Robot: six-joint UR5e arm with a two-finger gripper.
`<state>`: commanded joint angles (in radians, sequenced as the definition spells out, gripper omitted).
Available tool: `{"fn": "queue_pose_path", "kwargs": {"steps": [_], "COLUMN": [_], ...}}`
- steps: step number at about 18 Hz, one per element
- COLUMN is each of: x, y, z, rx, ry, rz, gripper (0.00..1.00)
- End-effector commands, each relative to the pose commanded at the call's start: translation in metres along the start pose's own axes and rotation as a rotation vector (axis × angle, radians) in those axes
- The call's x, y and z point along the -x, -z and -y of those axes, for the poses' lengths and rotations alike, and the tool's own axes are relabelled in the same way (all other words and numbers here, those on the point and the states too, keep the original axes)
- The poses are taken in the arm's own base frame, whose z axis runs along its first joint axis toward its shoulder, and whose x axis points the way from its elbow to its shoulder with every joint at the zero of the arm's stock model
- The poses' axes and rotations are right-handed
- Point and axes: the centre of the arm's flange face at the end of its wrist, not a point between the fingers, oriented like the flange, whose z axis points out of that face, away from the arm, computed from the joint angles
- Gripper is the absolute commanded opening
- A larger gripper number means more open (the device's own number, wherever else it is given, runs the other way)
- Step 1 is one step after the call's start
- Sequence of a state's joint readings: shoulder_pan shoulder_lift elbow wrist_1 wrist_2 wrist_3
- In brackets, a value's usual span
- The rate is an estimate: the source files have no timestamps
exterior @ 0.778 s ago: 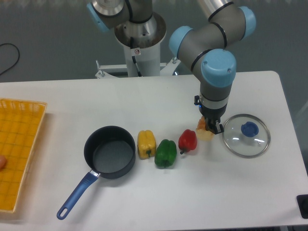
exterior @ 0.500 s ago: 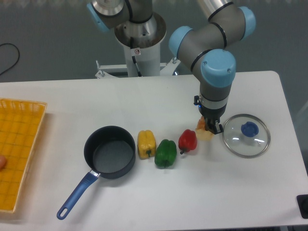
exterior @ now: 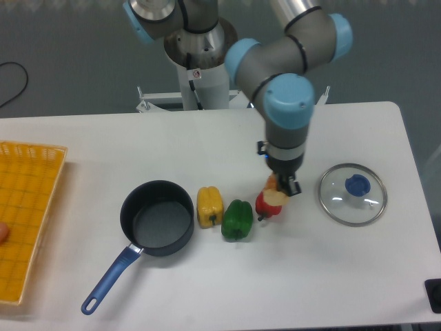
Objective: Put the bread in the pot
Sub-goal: 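Lift the bread and carry it over the dark saucepan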
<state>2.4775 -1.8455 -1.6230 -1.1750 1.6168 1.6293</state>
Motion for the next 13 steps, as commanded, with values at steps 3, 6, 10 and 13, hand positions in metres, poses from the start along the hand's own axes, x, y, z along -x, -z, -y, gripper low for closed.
{"fn": "queue_pose_path", "kwargs": {"steps": [3,6,10,13], "x": [-0.012,-0.02,-0.034,-0.044], "y": [0.014,0.019,0.025,0.028], "z": [0.03,0.062,0.104,0.131], "rx": [-0.003,-0.007,-0.014,-0.018], "ry": [0.008,0.023,0.049,0.066], "rz": [0.002,0.008,0.017,0.021], "gripper": [0.03,0.03,0.03,0.03]}}
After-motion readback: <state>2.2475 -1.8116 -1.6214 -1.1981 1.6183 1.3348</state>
